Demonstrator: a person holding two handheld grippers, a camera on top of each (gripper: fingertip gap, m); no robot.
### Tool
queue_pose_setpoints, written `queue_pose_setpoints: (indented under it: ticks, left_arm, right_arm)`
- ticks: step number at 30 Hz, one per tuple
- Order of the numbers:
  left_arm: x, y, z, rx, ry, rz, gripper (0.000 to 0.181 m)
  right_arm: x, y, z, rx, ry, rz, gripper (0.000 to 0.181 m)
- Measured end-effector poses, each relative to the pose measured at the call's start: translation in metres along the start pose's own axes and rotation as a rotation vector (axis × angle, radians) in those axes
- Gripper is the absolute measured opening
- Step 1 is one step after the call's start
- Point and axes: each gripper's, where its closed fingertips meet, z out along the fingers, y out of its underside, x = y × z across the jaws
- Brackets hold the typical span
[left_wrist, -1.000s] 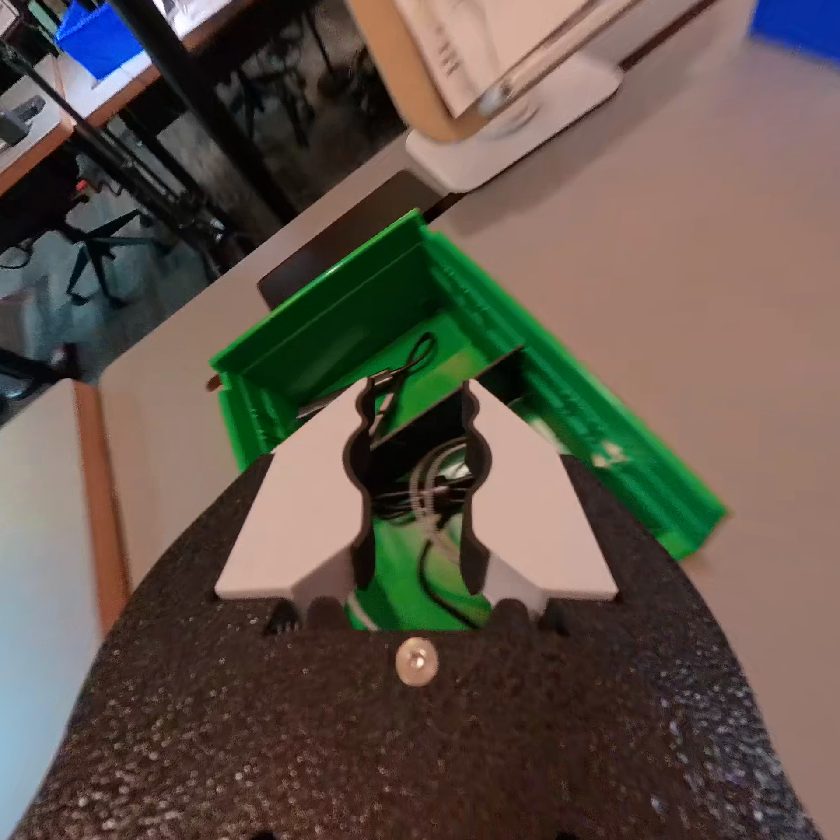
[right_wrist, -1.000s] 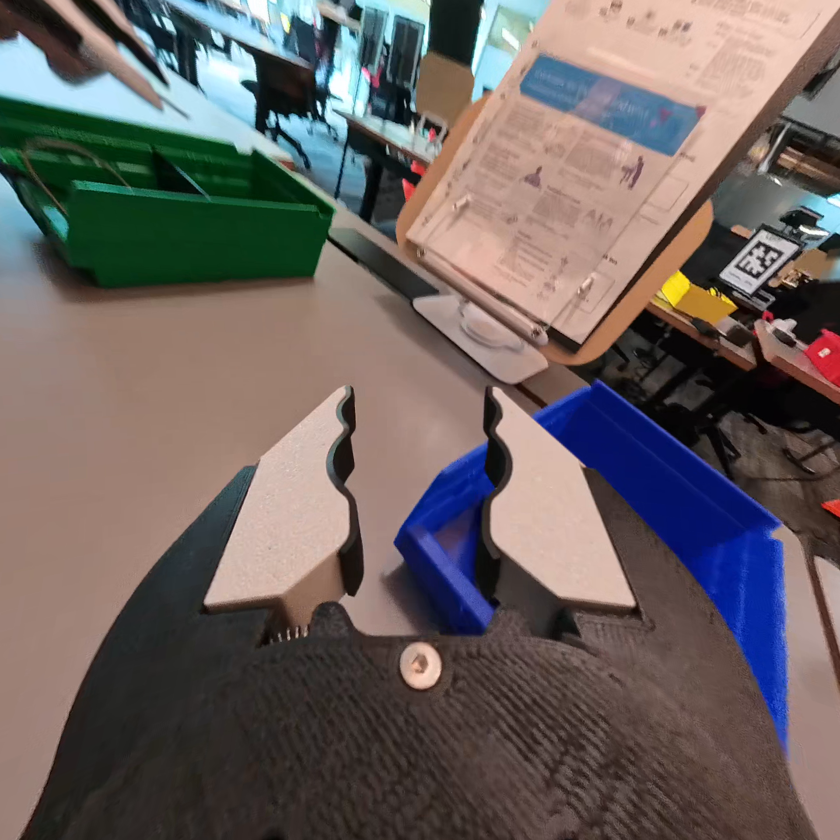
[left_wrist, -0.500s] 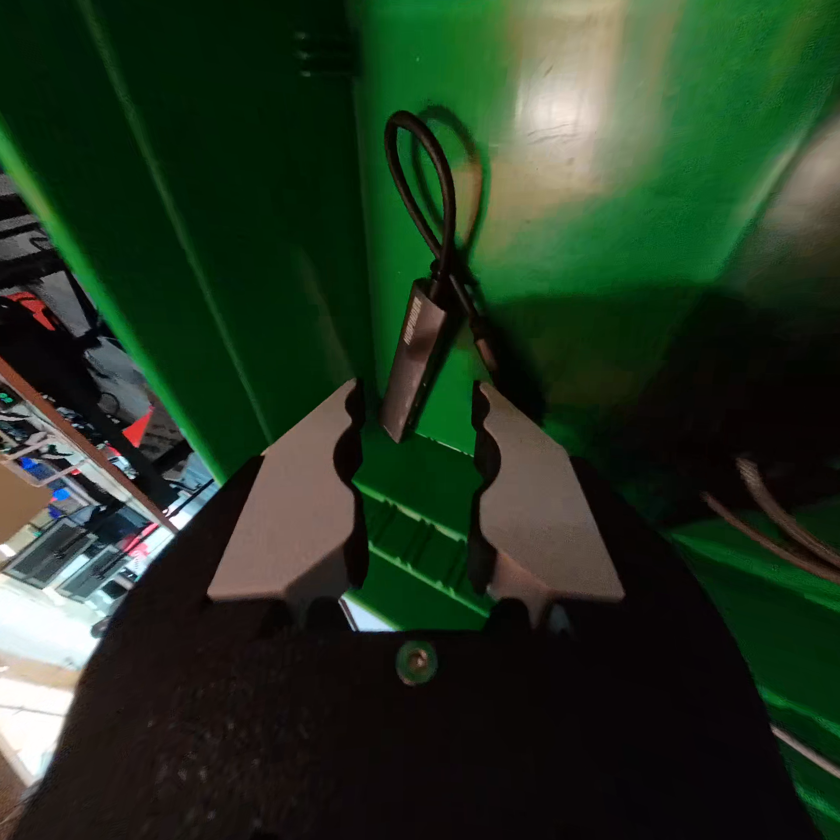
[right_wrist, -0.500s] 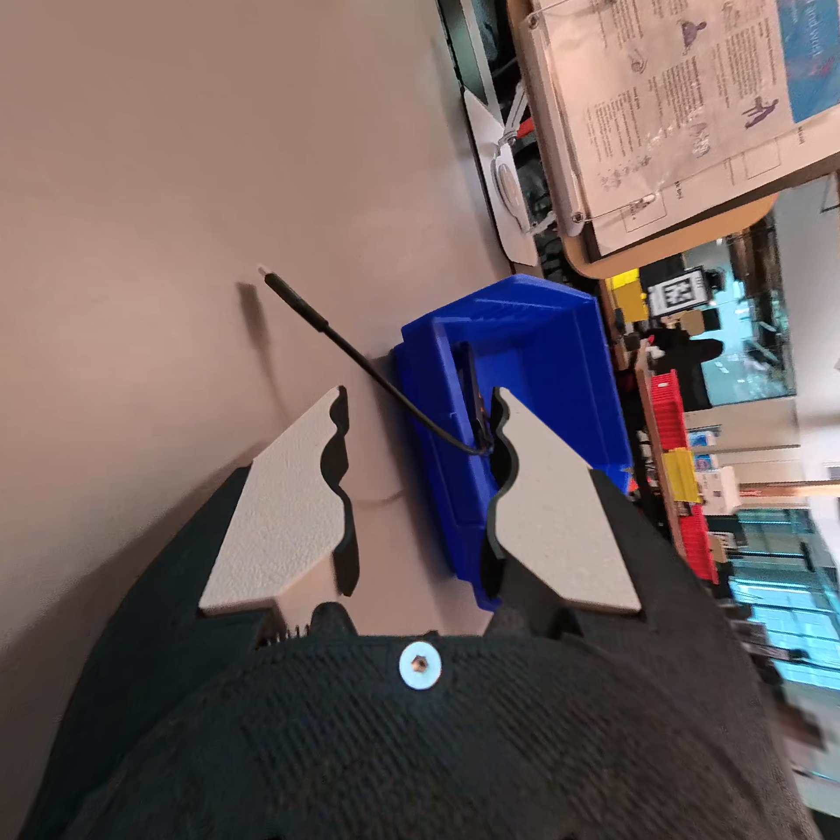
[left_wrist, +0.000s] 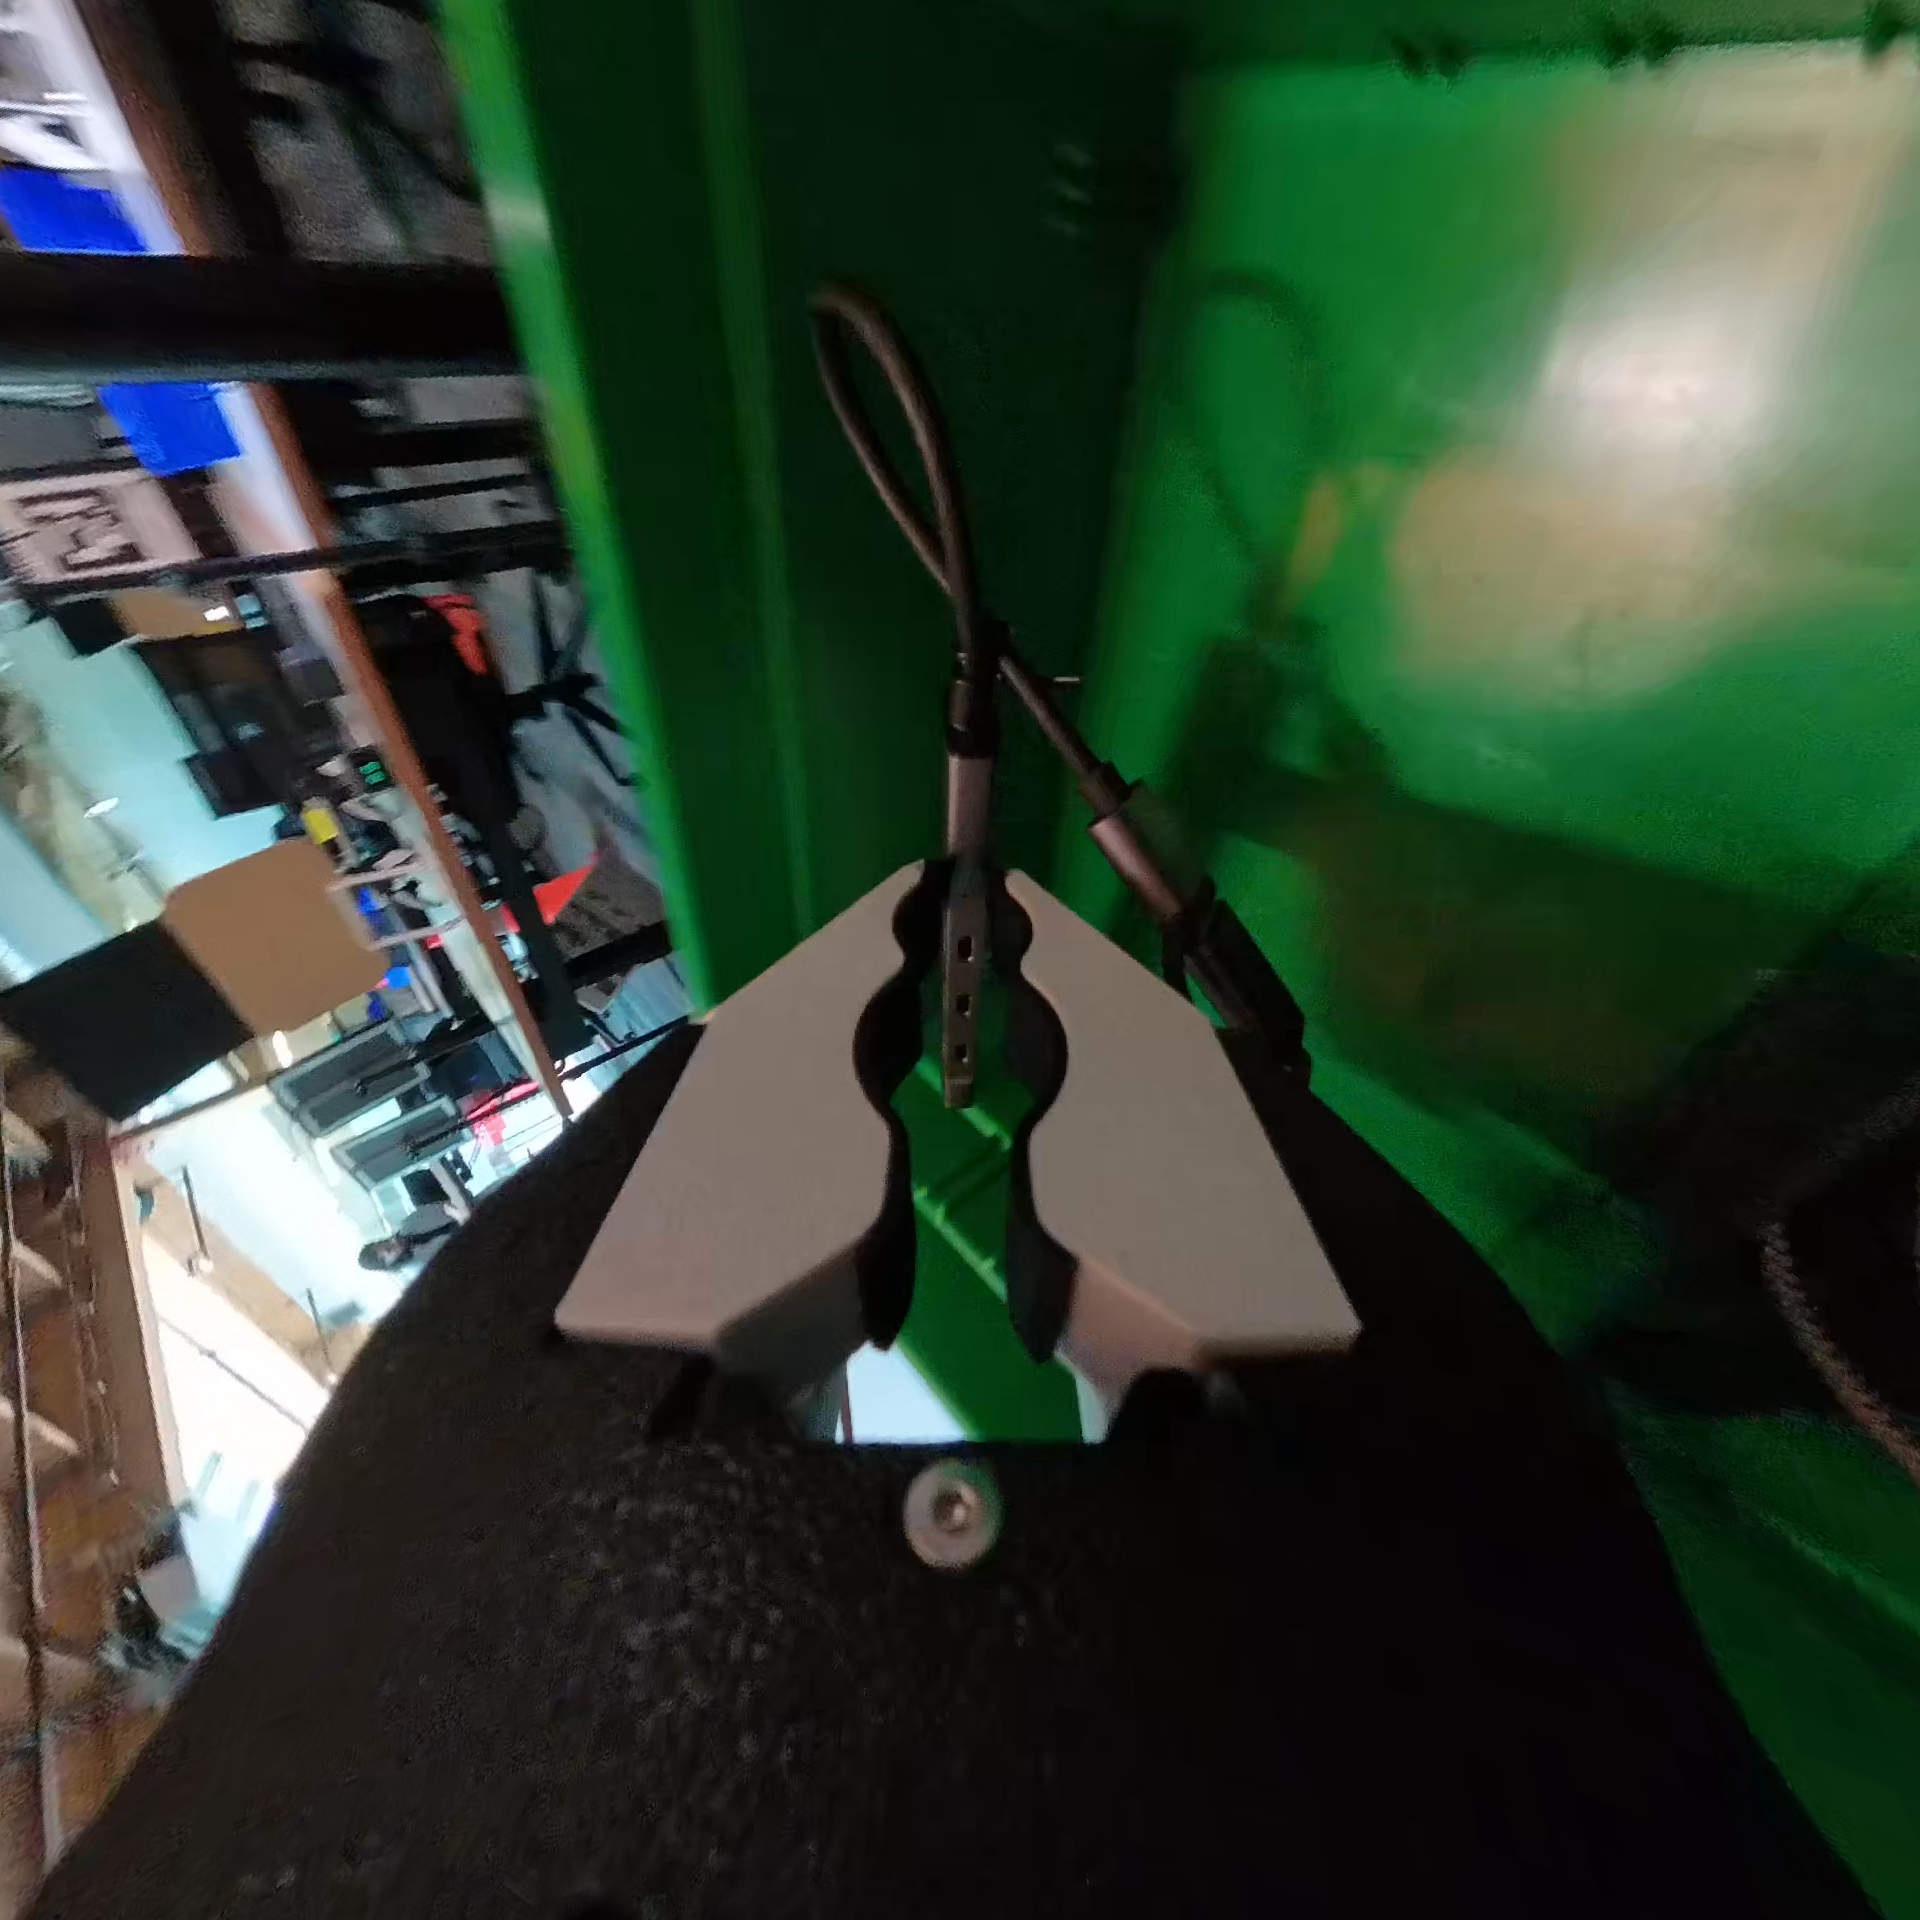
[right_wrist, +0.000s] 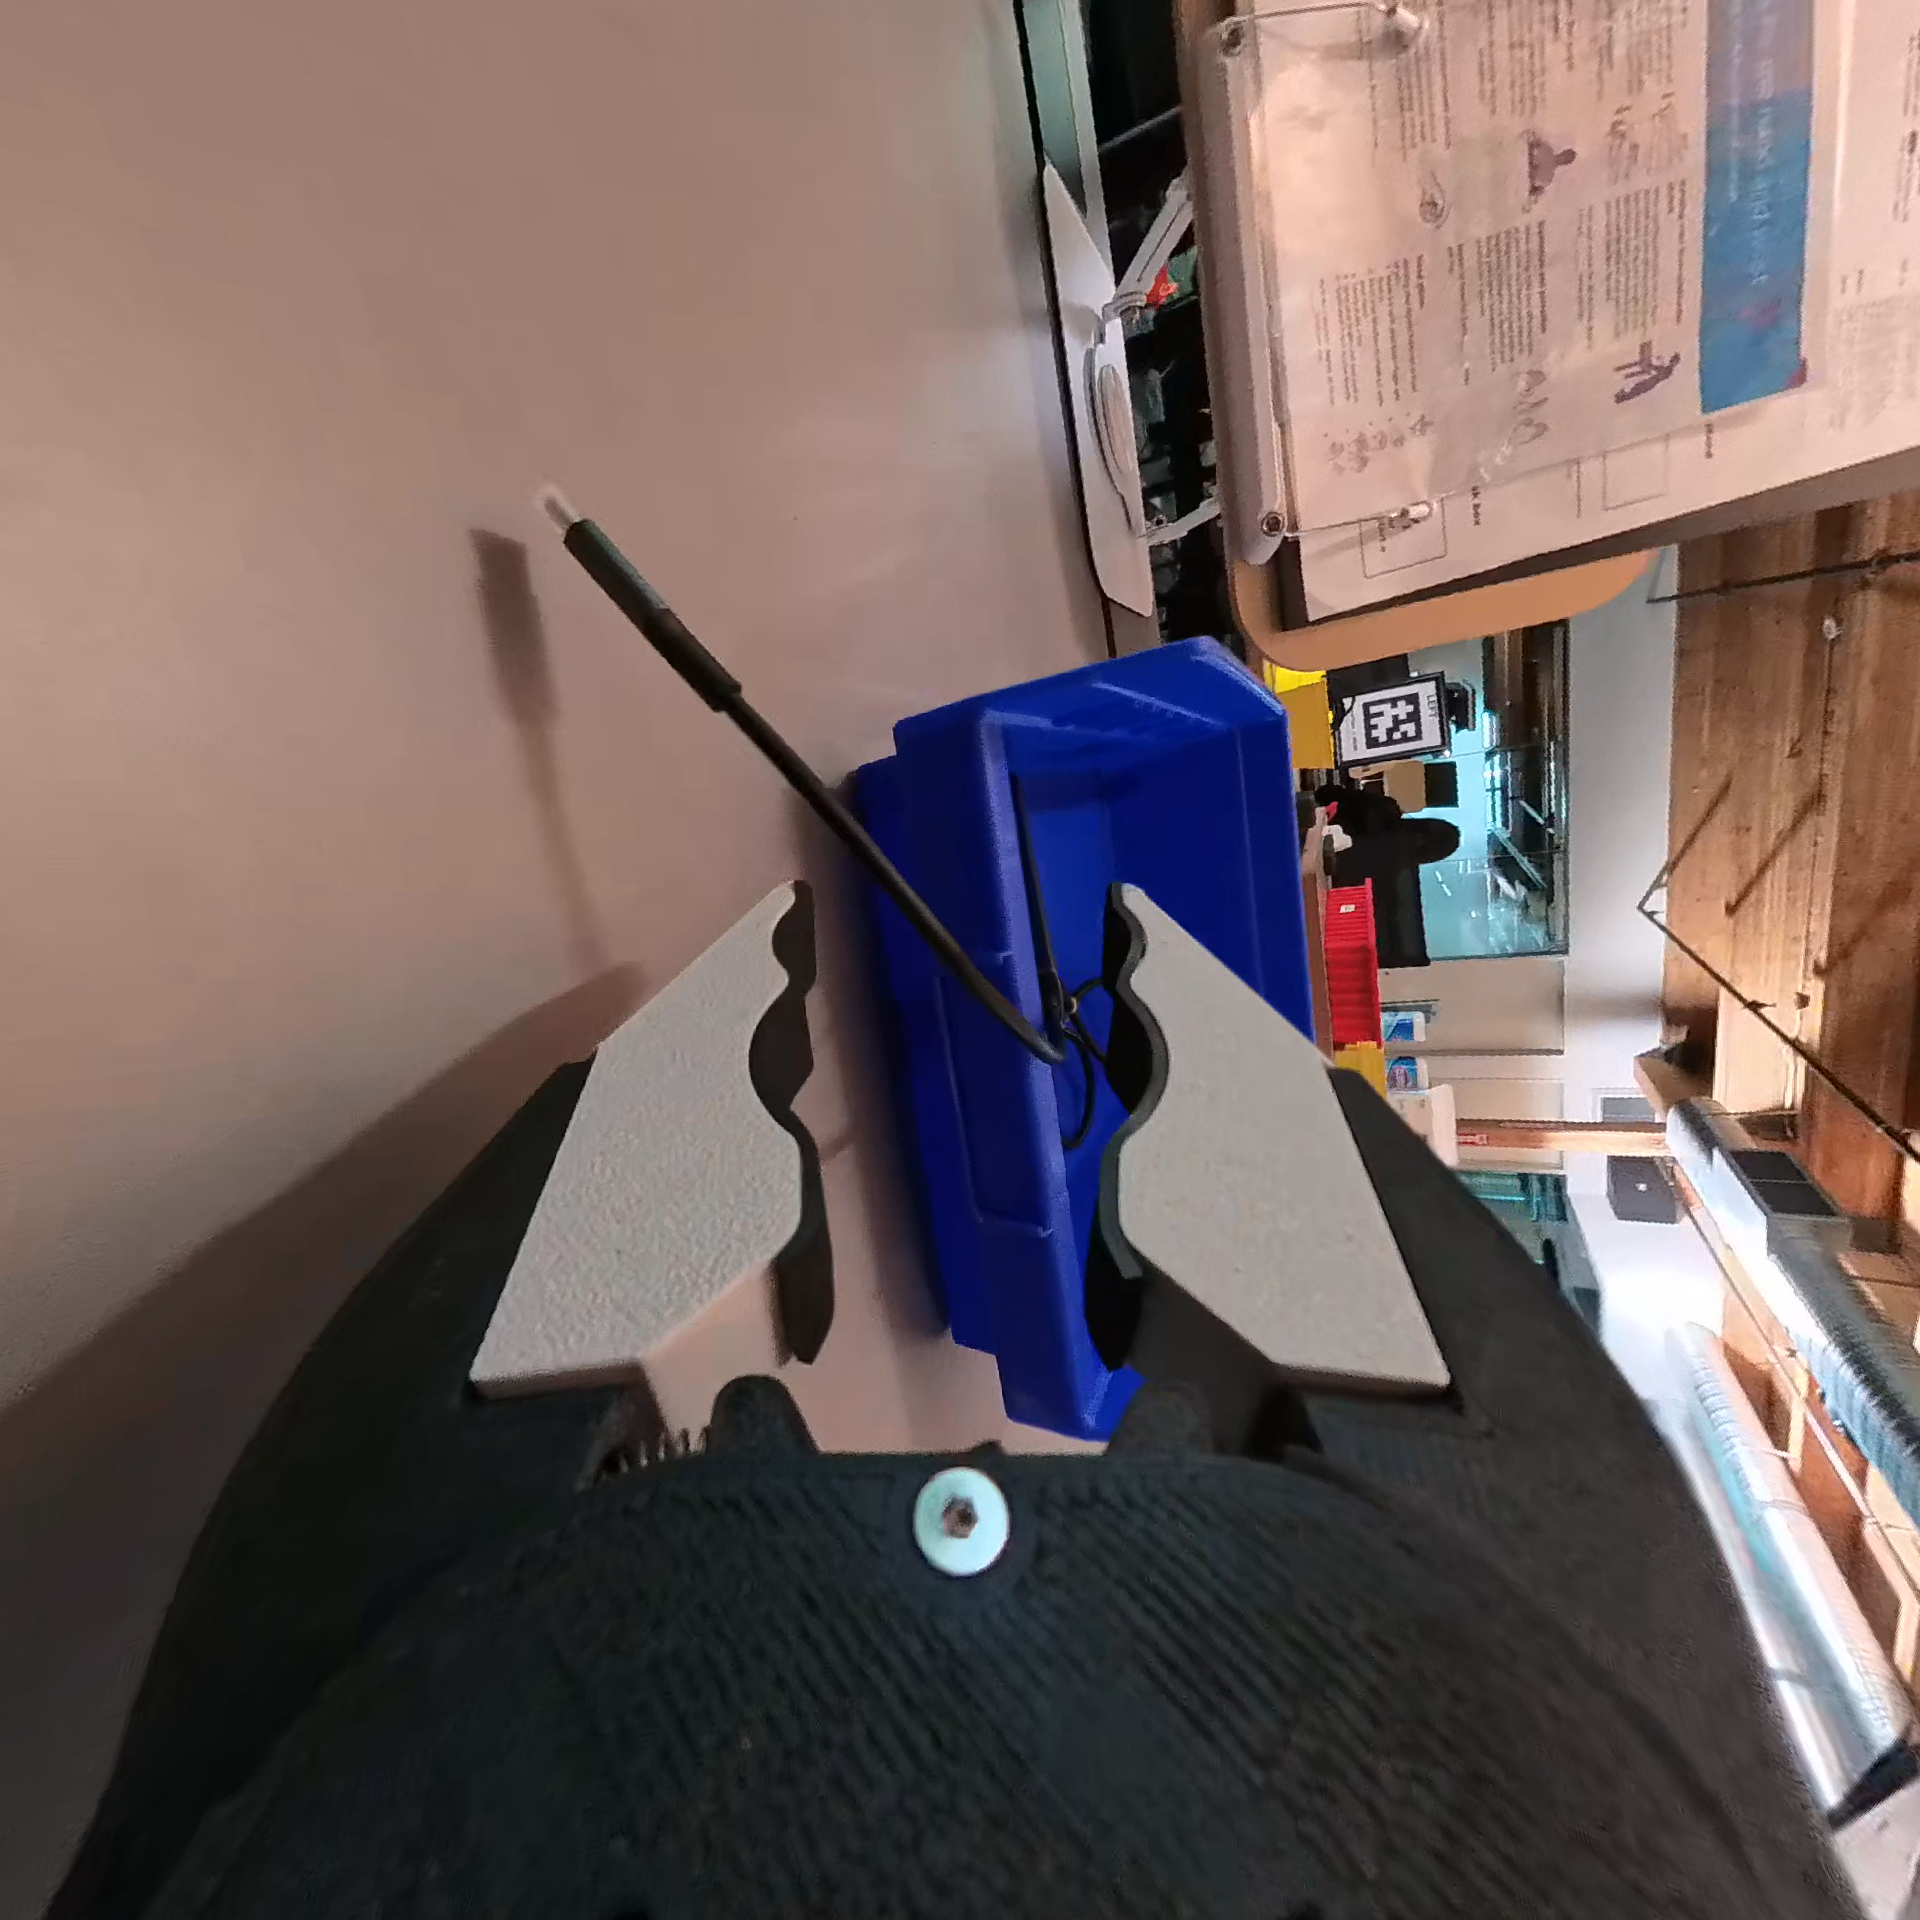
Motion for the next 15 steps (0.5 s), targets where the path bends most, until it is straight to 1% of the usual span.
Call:
queue_pose_setpoints:
  ticks: [2,4,5,6,7,8,10,11,12,13,15]
  left_arm:
    - [-0.020,-0.003,-0.026,0.058,-0.110,-0.106,0.006]
    - [-0.041,-0.010,-0.063,0.141,-0.236,-0.222,0.006]
    - [-0.051,-0.014,-0.087,0.194,-0.299,-0.274,0.006]
    - [-0.058,-0.019,-0.112,0.247,-0.356,-0.325,0.006]
    - [-0.063,-0.025,-0.138,0.298,-0.402,-0.370,0.007]
    - [-0.064,-0.031,-0.162,0.344,-0.429,-0.407,0.006]
    - [-0.056,-0.045,-0.205,0.436,-0.450,-0.467,0.007]
    - [-0.049,-0.055,-0.224,0.490,-0.457,-0.479,0.007]
    - [-0.039,-0.065,-0.239,0.539,-0.452,-0.489,0.006]
    - [-0.028,-0.076,-0.251,0.578,-0.438,-0.500,0.007]
    - [-0.007,-0.095,-0.267,0.639,-0.411,-0.496,0.006]
  right_arm:
    - [-0.002,0.003,0.002,-0.025,0.005,-0.048,0.053]
    - [-0.003,0.005,0.005,-0.048,0.012,-0.102,0.050]
    - [-0.002,0.006,0.007,-0.059,0.029,-0.141,0.039]
    - [0.001,0.007,0.009,-0.076,0.049,-0.181,0.018]
    - [0.005,0.008,0.010,-0.100,0.069,-0.212,0.007]
    - [0.013,0.008,0.009,-0.121,0.106,-0.224,0.002]
    - [0.038,0.011,0.005,-0.161,0.155,-0.155,0.001]
    - [0.059,0.015,0.003,-0.181,0.210,-0.095,0.001]
    - [0.085,0.020,0.001,-0.207,0.297,-0.051,0.001]
    - [0.109,0.027,0.001,-0.247,0.357,-0.031,0.000]
    - [0.145,0.043,0.011,-0.334,0.398,-0.007,0.001]
